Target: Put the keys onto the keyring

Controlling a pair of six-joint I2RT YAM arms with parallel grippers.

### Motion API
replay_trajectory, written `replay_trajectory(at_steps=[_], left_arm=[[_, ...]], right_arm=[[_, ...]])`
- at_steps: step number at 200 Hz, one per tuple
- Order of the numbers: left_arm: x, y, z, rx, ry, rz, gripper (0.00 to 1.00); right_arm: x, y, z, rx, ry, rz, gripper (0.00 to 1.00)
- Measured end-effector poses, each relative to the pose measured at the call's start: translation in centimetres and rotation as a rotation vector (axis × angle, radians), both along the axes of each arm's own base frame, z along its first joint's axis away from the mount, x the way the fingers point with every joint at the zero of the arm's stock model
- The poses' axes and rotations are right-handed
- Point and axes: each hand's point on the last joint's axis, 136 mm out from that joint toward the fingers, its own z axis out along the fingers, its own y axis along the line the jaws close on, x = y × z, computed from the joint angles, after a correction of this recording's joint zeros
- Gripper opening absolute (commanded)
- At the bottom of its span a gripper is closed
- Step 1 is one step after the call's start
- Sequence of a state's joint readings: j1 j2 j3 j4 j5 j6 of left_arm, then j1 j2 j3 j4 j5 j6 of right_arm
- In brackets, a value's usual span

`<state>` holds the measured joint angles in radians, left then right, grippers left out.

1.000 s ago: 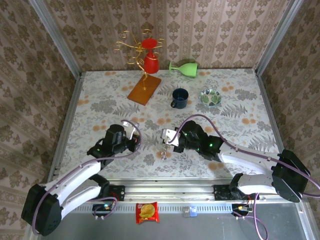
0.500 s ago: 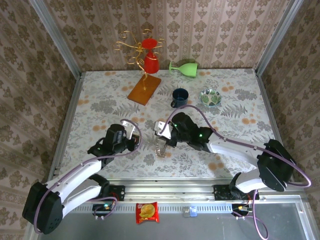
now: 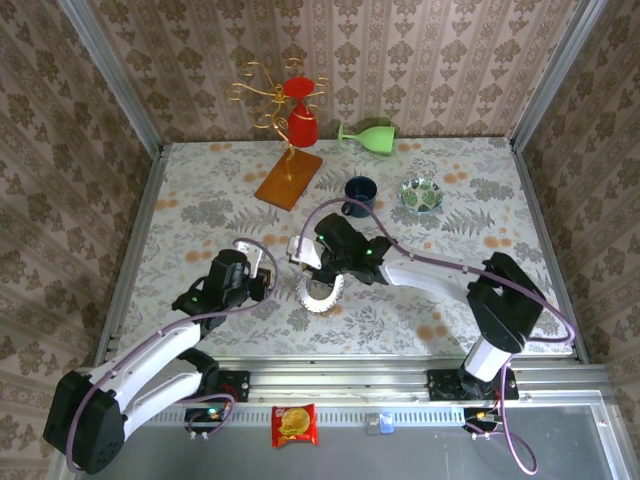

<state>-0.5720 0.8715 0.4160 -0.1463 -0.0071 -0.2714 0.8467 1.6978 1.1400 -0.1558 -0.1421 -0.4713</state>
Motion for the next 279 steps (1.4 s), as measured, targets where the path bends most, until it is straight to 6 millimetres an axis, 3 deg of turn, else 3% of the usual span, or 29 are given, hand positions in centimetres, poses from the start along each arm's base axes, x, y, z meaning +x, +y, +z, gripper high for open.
replay_trajectory(at_steps=[44,96,160,211,244,279], left_arm=[[0.4,1.5,0.7,-0.035,-0.026,0.117,0.0],[-0.2,2.3,-1.1,-0.053,0.021,0.171,0.0],[0.1,2.5,-1.3,-0.07,0.017,0.189,0.0],[-0.1,2.8,-1.9,-0.071,0.026,0.195,0.0],[-0.1,2.7,-2.0,-0.076,0.027,0.19,0.0],[0.1,2.7,-1.8,-0.088,0.013,0.191,0.0]], right_arm=[[1.2,1.3,-3.3,-0.078,0.064,0.001,0.0],[1.8,1.6,-6.1,-0.143,0.125,-0.012,0.0],[2.6,2.1,-7.5,-0.172,0.164,-0.042,0.0],[3.0,1.2,-8.0,-0.233,0.162,-0.072,0.0],[3.1,0.5,-8.2,-0.266,0.164,-0.1,0.25],[3.1,0.1,-8.3,-0.261,0.195,-0.164,0.32]])
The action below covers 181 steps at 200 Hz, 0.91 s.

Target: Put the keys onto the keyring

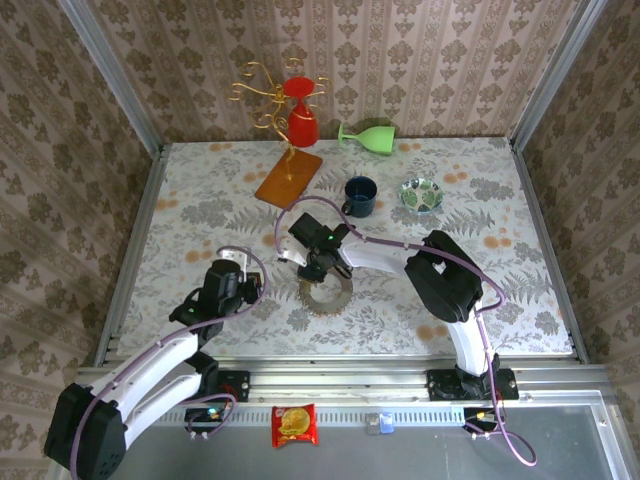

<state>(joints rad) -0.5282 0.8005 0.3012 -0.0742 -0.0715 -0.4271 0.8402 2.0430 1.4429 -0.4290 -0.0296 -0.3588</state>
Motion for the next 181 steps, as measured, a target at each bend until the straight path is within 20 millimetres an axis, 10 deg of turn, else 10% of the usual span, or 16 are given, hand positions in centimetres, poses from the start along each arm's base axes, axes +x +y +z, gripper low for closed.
replay_trajectory(at_steps=[88,181], left_arm=[[-0.2,-0.3,-0.3,-0.022,-0.011,-0.017,0.0],[-0.7,0.2,0.5,-0.063,-0.069,-0.003,0.0]], right_arm=[[1.5,-0.7,7.1,0.331,0.176,-0.764,0.31],[-1.3,1.9,2.7,0.037,0.265,-0.814,0.37]])
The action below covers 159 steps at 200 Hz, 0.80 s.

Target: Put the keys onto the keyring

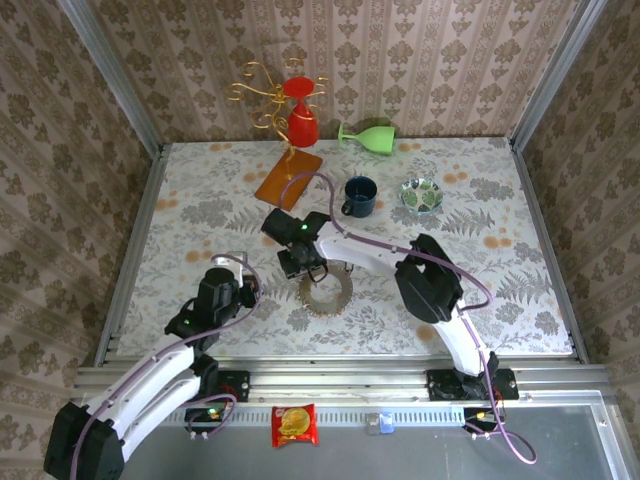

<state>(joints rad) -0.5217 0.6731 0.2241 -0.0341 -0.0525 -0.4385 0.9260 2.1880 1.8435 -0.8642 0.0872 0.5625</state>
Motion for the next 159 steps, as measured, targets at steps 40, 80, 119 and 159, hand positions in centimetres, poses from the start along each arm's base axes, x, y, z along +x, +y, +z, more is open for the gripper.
replay_trajectory(at_steps=[40,80,119,159], left_arm=[[0.0,0.3,0.2,-0.014,-0.001,0.027,0.0],[-0.1,0.5,-0.2,-0.026,0.018,0.05,0.0],[-0.2,0.7,-0.5,-0.029,0.033,0.06,0.0],[-0.2,0.7,-0.6,-0.028,0.036,0.061,0.0]], right_arm=[[-0.4,-0.1,-1.9,-0.069,0.034,0.024,0.37],[-0.1,0.2,-3.0,-0.09,0.045,0.027,0.36],[0.2,0.5,-3.7,-0.107,0.046,0.037,0.32],[0.7,-0.2,-4.1,-0.16,0.03,0.031,0.29]])
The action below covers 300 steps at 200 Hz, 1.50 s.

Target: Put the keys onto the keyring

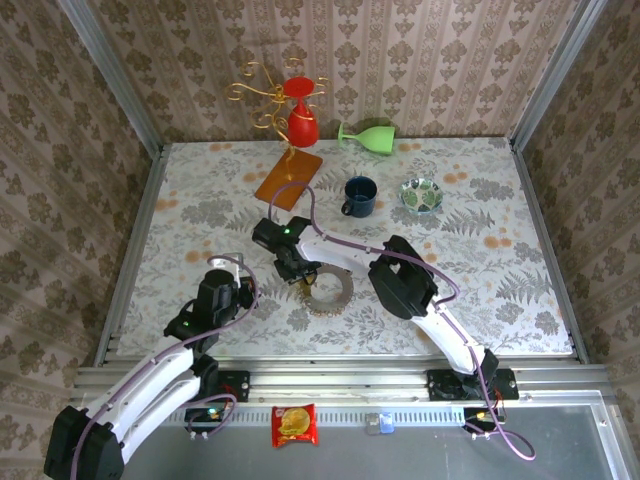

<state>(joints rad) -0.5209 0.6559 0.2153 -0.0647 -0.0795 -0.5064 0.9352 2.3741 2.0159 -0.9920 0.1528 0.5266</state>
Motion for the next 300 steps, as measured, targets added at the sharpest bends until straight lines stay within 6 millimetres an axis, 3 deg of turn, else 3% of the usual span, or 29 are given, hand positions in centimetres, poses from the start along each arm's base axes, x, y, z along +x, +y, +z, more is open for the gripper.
replay_trajectory(at_steps=[104,199,239,300], left_arm=[[0.0,0.0,-0.1,-0.006,0.007,0.007,0.0],[-0.1,0.2,-0.3,0.0,0.015,0.014,0.0],[-0.1,0.2,-0.3,0.001,0.016,0.014,0.0],[-0.2,0.0,-0.6,0.004,0.029,-0.002,0.0]], right_arm=[[0.7,-0.7,0.4,-0.121,-0.06,0.047,0.18],[0.9,-1.7,-0.1,-0.219,-0.085,0.07,0.17],[1.1,-1.8,-0.1,-0.226,-0.091,0.081,0.0],[0.7,-1.5,0.7,-0.156,-0.114,0.111,0.0]])
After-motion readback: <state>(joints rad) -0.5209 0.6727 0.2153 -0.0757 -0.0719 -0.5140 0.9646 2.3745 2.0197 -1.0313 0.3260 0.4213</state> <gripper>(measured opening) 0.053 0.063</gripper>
